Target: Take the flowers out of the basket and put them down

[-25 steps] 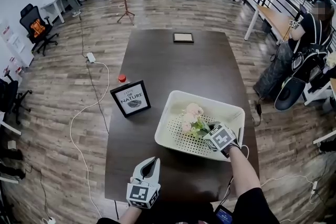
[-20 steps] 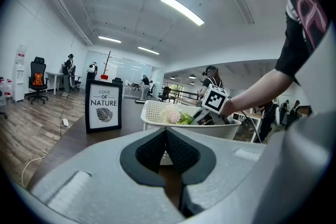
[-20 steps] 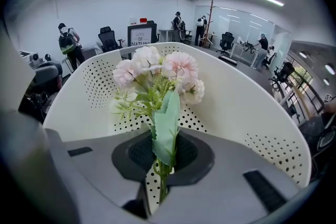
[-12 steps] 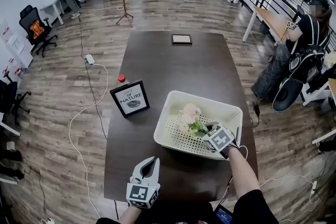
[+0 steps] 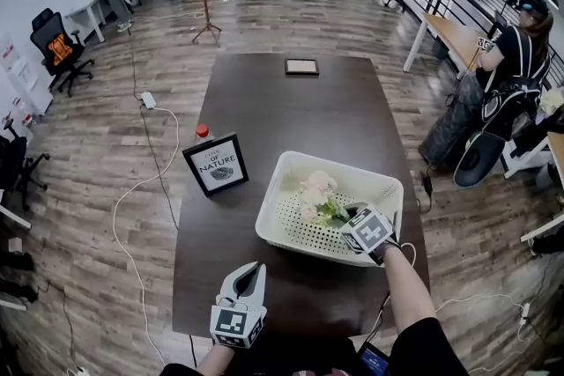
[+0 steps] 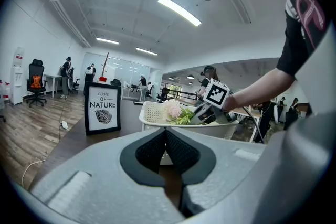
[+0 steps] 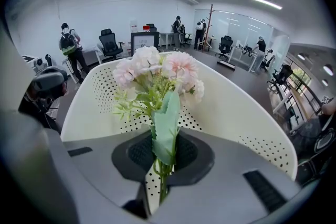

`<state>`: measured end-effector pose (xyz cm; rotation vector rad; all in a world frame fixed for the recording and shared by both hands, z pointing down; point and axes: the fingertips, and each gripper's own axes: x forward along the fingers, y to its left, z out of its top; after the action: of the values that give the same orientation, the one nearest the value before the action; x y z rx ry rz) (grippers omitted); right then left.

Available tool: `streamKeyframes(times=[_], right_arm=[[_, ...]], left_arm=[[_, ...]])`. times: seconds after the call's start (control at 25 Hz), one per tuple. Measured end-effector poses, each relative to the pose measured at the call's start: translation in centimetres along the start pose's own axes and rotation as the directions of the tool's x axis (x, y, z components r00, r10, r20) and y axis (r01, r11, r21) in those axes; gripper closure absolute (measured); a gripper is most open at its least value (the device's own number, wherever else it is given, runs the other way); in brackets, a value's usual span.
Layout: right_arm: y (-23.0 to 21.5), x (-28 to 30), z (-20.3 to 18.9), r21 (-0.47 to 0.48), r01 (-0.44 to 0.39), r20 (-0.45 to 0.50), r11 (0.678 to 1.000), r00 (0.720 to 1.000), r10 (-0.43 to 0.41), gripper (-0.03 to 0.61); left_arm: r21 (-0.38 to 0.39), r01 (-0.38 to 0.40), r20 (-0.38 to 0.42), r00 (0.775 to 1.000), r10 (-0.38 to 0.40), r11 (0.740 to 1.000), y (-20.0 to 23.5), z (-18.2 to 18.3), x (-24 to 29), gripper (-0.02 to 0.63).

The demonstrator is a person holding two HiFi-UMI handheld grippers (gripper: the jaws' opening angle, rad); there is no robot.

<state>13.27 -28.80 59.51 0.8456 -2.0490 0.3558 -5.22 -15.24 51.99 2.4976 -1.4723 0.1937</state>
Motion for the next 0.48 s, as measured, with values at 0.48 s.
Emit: streamKeyframes(times=[0.48], right_arm=[[-0.2, -2.5, 1.4, 0.020, 0.057, 0.068, 0.998, 0.996, -0.058, 0.532]], left_arm=[[0.007, 0.005, 0.006, 1.000, -0.005, 1.000, 0.1, 0.2, -0.4, 0.604]])
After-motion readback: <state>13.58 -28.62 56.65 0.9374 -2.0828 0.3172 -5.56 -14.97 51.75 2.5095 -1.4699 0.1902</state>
